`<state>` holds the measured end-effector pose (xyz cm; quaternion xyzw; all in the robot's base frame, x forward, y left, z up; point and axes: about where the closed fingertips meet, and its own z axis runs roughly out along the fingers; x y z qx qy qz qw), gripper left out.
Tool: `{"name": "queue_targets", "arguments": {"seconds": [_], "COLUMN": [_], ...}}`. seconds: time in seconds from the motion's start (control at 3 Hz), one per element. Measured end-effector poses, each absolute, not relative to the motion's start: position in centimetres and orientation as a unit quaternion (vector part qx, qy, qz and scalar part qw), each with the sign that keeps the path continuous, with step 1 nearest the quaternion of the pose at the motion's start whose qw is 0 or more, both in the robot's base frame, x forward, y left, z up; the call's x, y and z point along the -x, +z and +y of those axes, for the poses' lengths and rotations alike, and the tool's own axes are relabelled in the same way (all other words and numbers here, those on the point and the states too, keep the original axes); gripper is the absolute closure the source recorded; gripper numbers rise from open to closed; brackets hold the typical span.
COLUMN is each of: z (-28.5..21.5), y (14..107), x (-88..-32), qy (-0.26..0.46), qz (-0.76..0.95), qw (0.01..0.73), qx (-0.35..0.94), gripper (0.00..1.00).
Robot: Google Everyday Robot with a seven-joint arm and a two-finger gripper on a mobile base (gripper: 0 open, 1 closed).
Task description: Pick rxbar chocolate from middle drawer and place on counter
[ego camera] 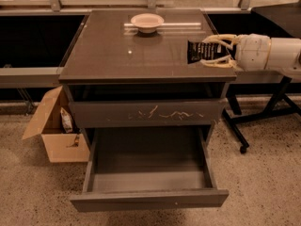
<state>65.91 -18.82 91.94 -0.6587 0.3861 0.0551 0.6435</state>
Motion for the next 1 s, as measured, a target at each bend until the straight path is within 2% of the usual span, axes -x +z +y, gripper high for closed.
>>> {"name": "queue_targets", "arguments": {"seconds": [1.0], "z": [-14.4], "y": [96.4], "x": [-73.8], "qy": [0.023], "qz": [0.407], "qw": [0.667], "qx": [0.624], "gripper": [1.00]}}
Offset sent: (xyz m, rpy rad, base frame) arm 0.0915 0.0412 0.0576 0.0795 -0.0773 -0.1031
